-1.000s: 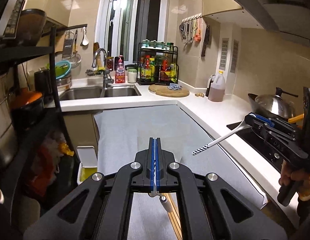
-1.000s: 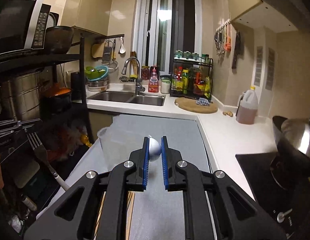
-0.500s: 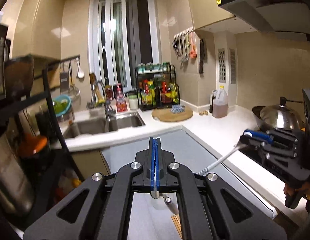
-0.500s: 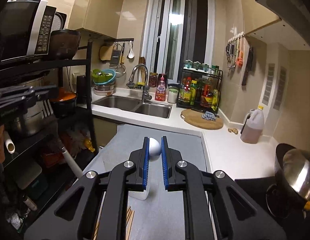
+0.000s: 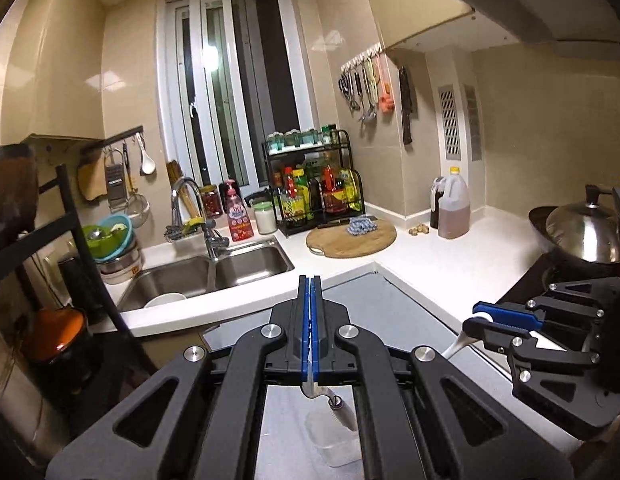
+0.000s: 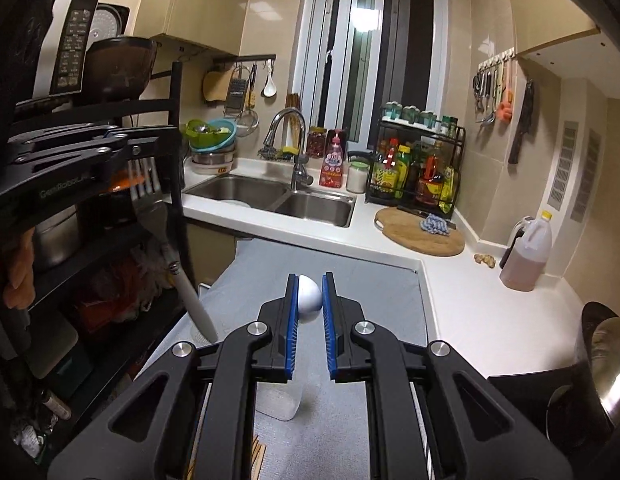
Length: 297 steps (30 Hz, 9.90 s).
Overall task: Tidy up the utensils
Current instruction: 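Lower the fork into the container and open the left gripper while the right drops the spoon in, then move both open tools back over the wooden chopsticks, then close the left gripper on one chopstick while the right gripper grasps another chopstick, then lift the chopstick with the left tool while the right tool carries its chopstick to the container, then lower the chopstick into the container and open the left gripper while the right releases its chopstick, then move both open tools back over the wooden chopsticks on the mat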
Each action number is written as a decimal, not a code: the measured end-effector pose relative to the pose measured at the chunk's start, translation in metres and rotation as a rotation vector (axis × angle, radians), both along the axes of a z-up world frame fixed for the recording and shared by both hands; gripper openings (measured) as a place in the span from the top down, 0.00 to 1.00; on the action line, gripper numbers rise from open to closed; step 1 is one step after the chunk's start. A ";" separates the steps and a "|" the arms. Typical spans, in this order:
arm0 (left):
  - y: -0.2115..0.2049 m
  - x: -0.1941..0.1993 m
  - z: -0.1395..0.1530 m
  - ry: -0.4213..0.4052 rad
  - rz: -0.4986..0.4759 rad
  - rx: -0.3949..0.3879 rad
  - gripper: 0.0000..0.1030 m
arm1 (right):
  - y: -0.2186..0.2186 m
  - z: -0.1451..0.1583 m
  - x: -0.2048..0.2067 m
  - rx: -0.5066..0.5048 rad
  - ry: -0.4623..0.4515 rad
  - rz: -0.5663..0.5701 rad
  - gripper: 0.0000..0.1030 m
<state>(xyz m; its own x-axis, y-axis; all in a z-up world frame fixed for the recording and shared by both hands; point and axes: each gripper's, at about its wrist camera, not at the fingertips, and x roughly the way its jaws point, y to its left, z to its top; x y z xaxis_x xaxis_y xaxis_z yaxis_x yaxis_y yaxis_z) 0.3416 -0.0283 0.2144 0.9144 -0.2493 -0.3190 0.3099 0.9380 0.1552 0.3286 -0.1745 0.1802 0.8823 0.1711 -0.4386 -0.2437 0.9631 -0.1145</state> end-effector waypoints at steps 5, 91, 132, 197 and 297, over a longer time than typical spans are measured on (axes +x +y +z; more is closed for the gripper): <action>-0.004 0.022 -0.028 0.048 -0.002 0.009 1.00 | 0.006 -0.020 0.018 -0.060 0.037 -0.002 0.88; 0.027 -0.226 -0.313 0.252 0.243 -0.147 0.23 | -0.022 -0.271 -0.220 0.097 0.143 -0.223 0.48; 0.009 -0.247 -0.304 0.169 0.106 -0.151 0.95 | -0.012 -0.276 -0.223 0.144 0.109 -0.121 0.95; 0.023 -0.094 -0.030 0.094 -0.039 -0.093 0.96 | 0.004 -0.008 -0.077 0.171 -0.093 -0.027 0.95; 0.041 -0.219 -0.226 0.284 0.222 -0.221 0.15 | 0.003 -0.180 -0.235 0.145 0.049 -0.179 0.38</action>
